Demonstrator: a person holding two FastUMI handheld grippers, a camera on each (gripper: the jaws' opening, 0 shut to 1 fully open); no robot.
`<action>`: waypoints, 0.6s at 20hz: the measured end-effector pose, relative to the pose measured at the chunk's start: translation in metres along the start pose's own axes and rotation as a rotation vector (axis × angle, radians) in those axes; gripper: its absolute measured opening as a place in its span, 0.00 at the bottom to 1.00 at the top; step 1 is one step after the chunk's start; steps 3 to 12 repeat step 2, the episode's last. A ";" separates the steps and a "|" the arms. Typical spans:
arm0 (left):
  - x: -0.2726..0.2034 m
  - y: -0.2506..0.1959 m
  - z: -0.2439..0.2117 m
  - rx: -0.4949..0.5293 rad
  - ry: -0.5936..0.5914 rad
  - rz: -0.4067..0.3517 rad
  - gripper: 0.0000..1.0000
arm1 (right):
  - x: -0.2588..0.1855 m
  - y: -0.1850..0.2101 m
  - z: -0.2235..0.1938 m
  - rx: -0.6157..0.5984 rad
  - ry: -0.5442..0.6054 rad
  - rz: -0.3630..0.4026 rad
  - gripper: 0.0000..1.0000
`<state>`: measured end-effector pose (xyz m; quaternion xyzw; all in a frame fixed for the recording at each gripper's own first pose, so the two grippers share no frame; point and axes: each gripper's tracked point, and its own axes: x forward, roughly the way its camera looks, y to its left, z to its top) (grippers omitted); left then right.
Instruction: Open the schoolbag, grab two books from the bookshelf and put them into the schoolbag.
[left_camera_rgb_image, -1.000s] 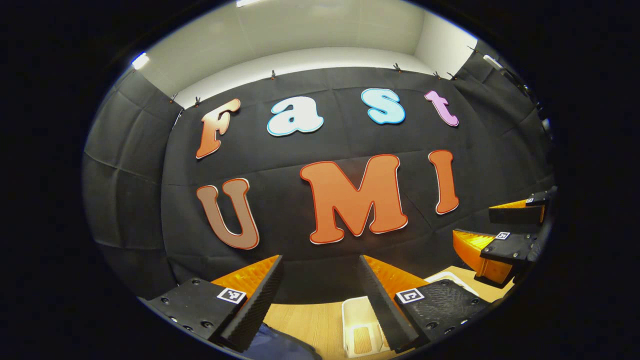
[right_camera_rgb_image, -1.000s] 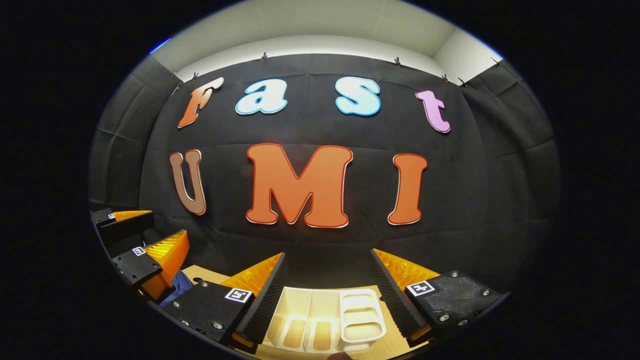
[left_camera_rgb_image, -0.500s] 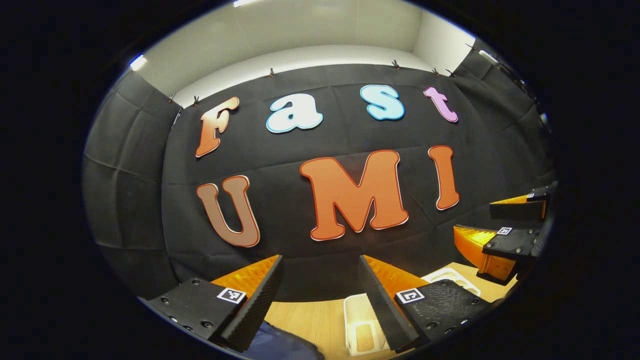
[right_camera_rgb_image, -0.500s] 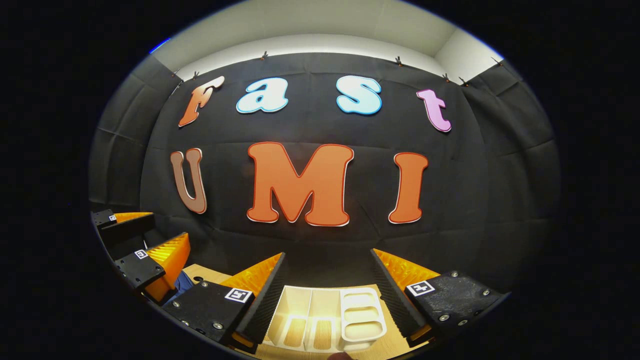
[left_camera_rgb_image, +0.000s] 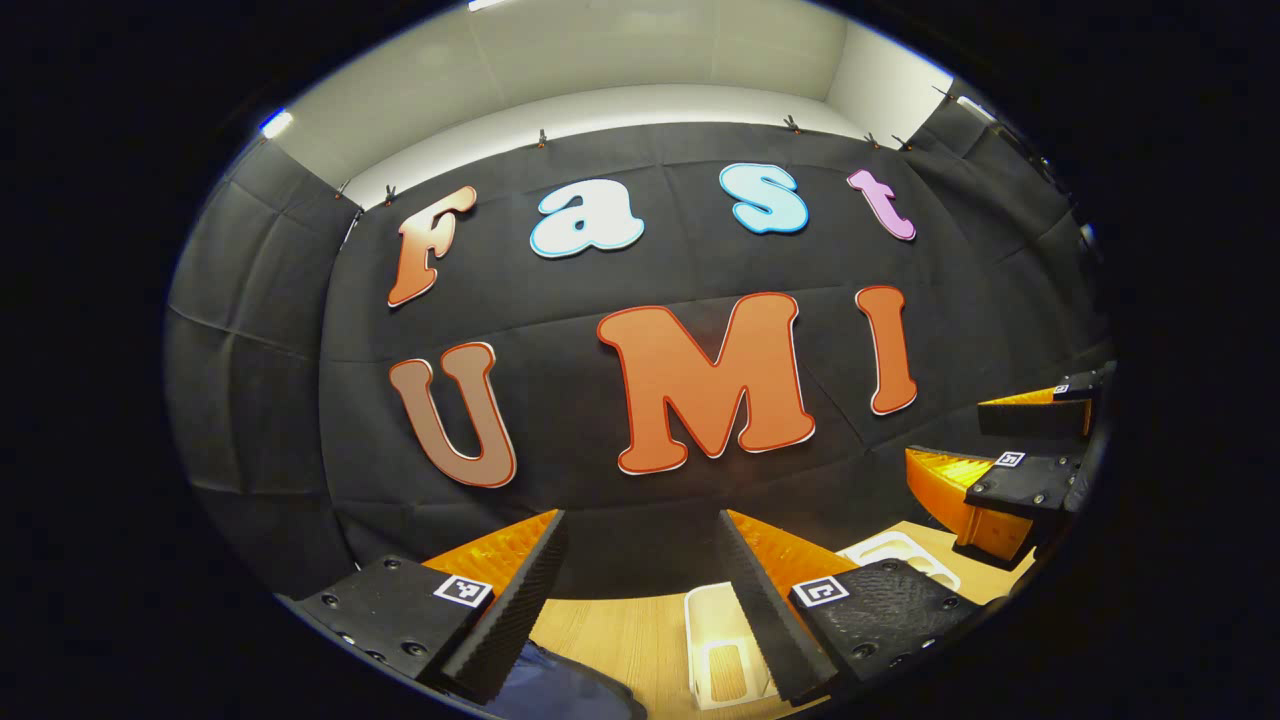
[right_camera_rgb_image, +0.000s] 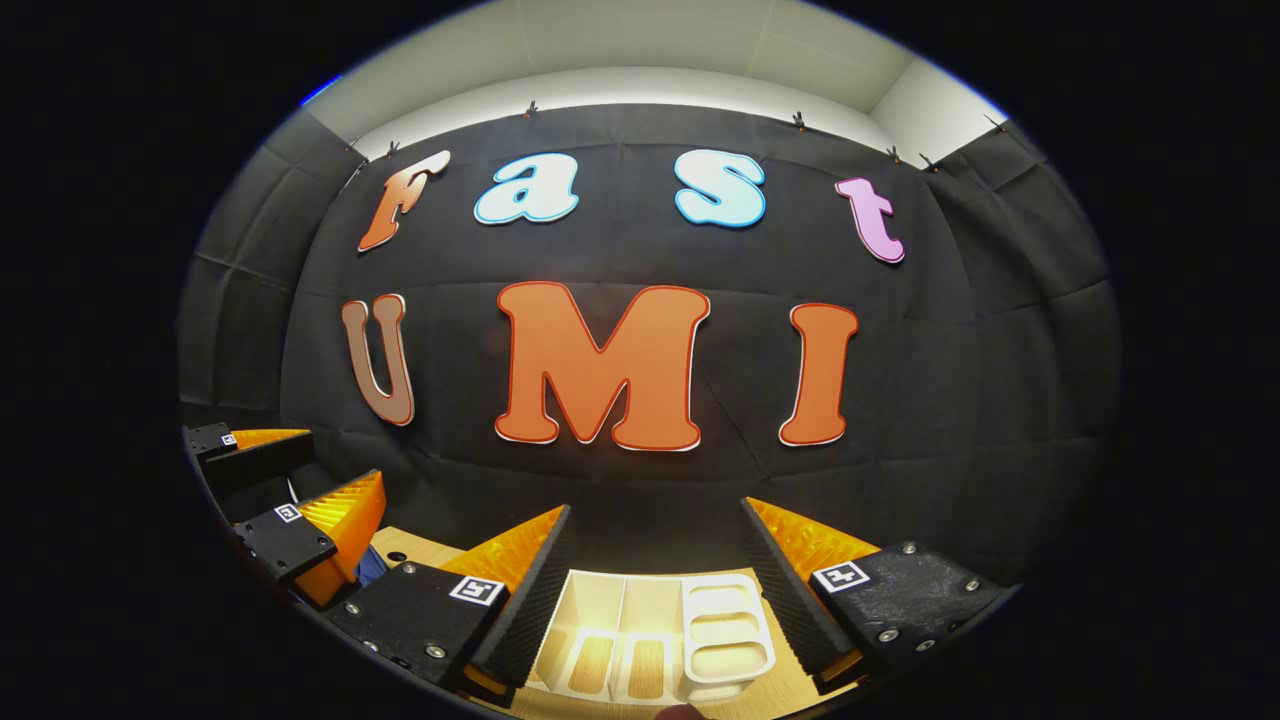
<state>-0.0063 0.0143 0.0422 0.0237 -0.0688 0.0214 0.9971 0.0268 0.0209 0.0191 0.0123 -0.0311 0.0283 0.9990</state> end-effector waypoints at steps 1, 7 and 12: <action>0.000 -0.001 0.001 0.000 -0.001 0.000 0.94 | 0.001 0.000 0.000 -0.001 0.001 0.000 0.96; -0.001 0.000 0.001 -0.003 -0.006 0.000 0.94 | 0.000 0.000 0.000 -0.001 0.000 -0.001 0.83; -0.001 0.000 0.001 -0.003 -0.006 0.000 0.94 | 0.000 0.000 0.000 -0.001 0.000 -0.001 0.83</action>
